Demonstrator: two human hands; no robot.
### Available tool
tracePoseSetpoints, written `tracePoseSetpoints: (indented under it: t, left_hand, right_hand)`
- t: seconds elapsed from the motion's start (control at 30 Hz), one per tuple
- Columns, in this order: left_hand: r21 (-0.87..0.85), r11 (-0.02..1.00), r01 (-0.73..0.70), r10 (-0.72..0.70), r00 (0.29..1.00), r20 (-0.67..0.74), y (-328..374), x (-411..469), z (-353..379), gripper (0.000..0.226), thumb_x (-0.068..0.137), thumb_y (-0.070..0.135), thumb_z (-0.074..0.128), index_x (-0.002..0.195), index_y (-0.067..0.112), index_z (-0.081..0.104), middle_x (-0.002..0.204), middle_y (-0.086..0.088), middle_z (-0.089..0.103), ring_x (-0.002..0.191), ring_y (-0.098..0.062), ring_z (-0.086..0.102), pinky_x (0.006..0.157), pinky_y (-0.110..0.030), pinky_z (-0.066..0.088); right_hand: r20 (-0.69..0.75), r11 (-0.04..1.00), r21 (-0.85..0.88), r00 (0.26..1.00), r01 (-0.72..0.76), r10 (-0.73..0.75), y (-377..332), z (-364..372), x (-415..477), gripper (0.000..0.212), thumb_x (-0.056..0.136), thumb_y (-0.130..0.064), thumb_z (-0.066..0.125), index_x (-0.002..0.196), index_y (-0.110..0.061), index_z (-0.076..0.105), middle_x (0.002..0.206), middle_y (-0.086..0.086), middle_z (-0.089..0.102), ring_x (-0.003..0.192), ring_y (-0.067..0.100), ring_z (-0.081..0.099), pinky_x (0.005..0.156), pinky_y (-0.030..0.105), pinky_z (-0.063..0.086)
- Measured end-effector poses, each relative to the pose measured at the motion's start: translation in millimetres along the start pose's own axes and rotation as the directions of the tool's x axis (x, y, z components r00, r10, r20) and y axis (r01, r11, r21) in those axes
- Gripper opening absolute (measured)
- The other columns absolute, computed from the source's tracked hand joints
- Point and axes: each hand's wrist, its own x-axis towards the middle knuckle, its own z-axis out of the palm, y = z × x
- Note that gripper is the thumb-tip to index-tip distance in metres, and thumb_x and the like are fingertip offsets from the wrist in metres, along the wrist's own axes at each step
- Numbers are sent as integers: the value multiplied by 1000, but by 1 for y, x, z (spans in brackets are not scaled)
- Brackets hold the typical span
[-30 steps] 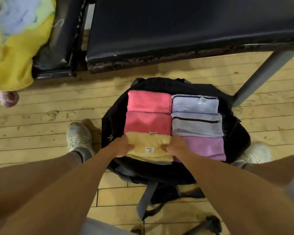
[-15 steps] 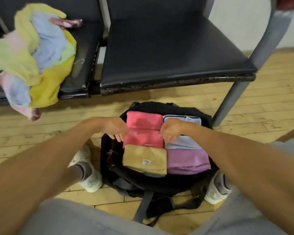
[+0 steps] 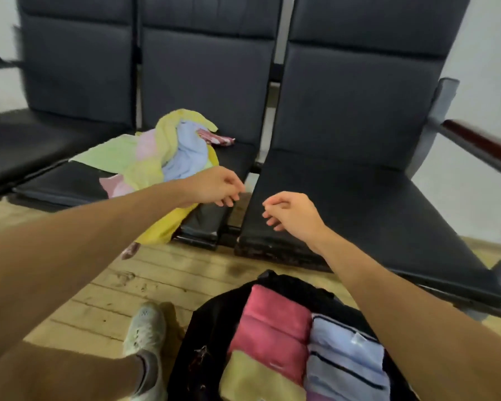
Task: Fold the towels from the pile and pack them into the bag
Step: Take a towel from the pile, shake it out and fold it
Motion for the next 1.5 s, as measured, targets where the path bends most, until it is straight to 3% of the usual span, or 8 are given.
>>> tracePoseSetpoints:
  t: [0.2, 0.37, 0.57, 0.9, 1.0, 1.17, 1.37, 1.5]
  left_hand:
    - [216, 955, 205, -118, 926, -357, -94, -14, -35, 27, 92, 12, 53, 117, 11, 61, 105, -8, 60, 105, -29, 57, 76, -28, 39]
    - [300, 829, 471, -269, 808, -525, -141, -35, -61, 58, 91, 38, 60, 141, 15, 43, 145, -13, 33, 136, -34, 29, 107, -42, 31]
    - [49, 922, 384, -293, 774, -561, -145, -29, -60, 61, 86, 32, 70, 132, 2, 43, 134, -16, 40, 114, -32, 51, 93, -36, 45]
    - [383, 815, 435, -59, 719, -692, -142, -32, -53, 28, 96, 12, 45, 90, 5, 71, 90, -13, 67, 73, -28, 60, 62, -35, 46]
    - [148, 950, 275, -70, 648, -758, -113, -30, -54, 29, 101, 16, 40, 99, 3, 65, 91, -13, 65, 81, -26, 58, 72, -32, 42]
    - [-243, 969, -49, -137, 710, -691, -37, -15, -43, 14, 100, 14, 36, 100, 12, 50, 92, -1, 51, 86, -17, 47, 73, -30, 38]
    - [-259, 930, -261, 62, 805, -590, 59, 3, 4, 15, 98, 10, 40, 102, 13, 55, 90, 7, 54, 79, 1, 49, 63, -6, 39]
    - [-269, 906, -327, 185, 877, -444, 109, 20, 56, 15, 98, 15, 43, 98, 16, 57, 92, 5, 57, 87, -7, 54, 76, -24, 46]
  right_hand:
    - [3, 997, -31, 997, 77, -77, -12, 56, 51, 12, 89, -13, 64, 94, -21, 72, 80, -1, 72, 80, 10, 69, 80, 29, 57]
    - [35, 990, -17, 989, 143, -142, -16, 103, 78, 17, 90, -13, 61, 95, -25, 71, 81, -5, 70, 84, 15, 68, 76, 33, 56]
    - [84, 986, -22, 983, 167, -164, -17, 134, 85, 23, 91, -14, 61, 85, -36, 65, 82, -11, 66, 84, 11, 65, 82, 33, 55]
    - [227, 996, -8, 970, 91, -87, -29, 113, 66, 16, 92, -11, 62, 105, -16, 70, 93, 8, 72, 88, 18, 67, 75, 31, 56]
    - [252, 997, 11, 965, 70, -71, -38, 98, 58, 15, 92, -11, 63, 105, -14, 69, 95, 8, 72, 86, 14, 66, 70, 26, 56]
    - [243, 990, 144, 969, 8, -43, -61, 56, 44, 21, 100, -21, 53, 116, -12, 64, 106, 5, 70, 96, 17, 68, 77, 27, 57]
    - [171, 935, 342, 984, -97, 40, -62, -17, 24, 35, 104, -37, 40, 120, -13, 60, 110, 8, 69, 100, 21, 68, 90, 39, 56]
    - [91, 857, 496, 990, -141, 111, -48, -75, 9, 36, 105, -40, 36, 111, -16, 63, 111, 10, 69, 104, 24, 67, 91, 42, 55]
